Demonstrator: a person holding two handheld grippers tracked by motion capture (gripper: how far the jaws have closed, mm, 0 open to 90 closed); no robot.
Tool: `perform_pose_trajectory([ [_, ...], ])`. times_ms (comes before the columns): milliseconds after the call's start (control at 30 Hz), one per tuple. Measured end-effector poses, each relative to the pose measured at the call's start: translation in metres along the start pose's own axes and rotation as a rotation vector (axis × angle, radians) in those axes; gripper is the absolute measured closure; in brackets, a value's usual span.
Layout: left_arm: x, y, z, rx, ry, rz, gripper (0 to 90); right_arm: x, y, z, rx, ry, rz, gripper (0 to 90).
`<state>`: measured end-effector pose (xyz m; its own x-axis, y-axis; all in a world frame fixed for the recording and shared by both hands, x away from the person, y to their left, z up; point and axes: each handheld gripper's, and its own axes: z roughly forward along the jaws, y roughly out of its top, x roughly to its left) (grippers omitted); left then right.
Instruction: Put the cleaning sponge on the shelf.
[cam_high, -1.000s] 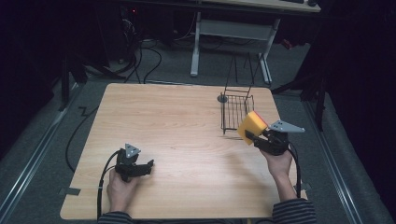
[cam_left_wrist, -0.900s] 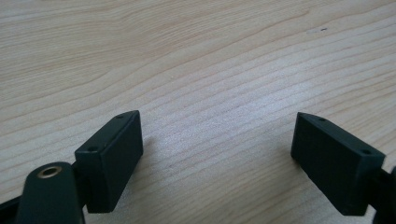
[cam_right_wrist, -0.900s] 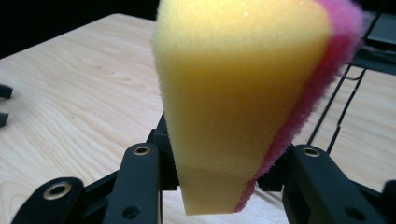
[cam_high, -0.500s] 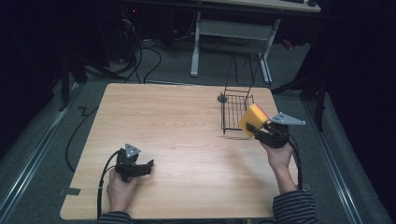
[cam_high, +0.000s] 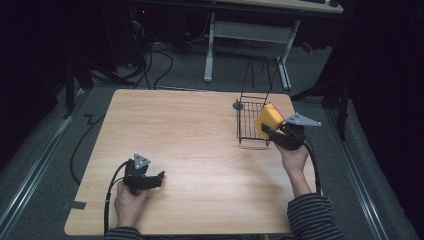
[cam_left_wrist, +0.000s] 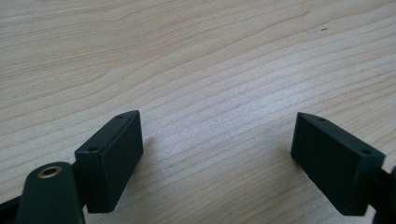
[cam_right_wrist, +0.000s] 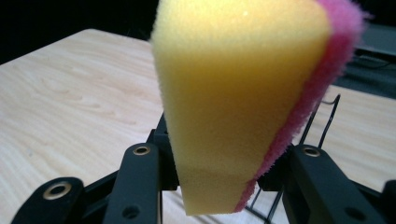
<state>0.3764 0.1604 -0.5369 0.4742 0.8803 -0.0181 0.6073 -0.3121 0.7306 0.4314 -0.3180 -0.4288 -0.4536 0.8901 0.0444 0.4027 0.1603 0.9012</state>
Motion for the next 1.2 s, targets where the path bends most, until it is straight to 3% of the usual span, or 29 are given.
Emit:
perform_pose_trajectory([
  [233,0.0,0.0,0.0,0.001,-0.001,0.001,17.4,-0.001,0.003,0.018,0.019,-0.037,-0.003,60.7],
  [367,0.0,0.0,0.0,0.001,-0.001,0.001,17.4,-0.003,0.001,0.031,-0.006,-0.07,0.004,60.6],
  [567,0.0,0.0,0.0,0.0,-0.001,0.001,17.4,-0.014,-0.009,0.05,0.049,-0.109,0.045,60.7],
  [800,0.0,0.0,0.0,0.0,-0.001,0.001,17.4,-0.019,-0.016,0.063,0.065,-0.142,0.07,60.8],
  [1033,0.0,0.0,0.0,0.0,-0.001,0.001,17.4,-0.022,-0.023,0.077,0.126,-0.158,0.053,61.0],
  [1200,0.0,0.0,0.0,0.001,-0.001,0.001,17.4,-0.018,-0.019,0.083,0.132,-0.155,0.033,60.9],
])
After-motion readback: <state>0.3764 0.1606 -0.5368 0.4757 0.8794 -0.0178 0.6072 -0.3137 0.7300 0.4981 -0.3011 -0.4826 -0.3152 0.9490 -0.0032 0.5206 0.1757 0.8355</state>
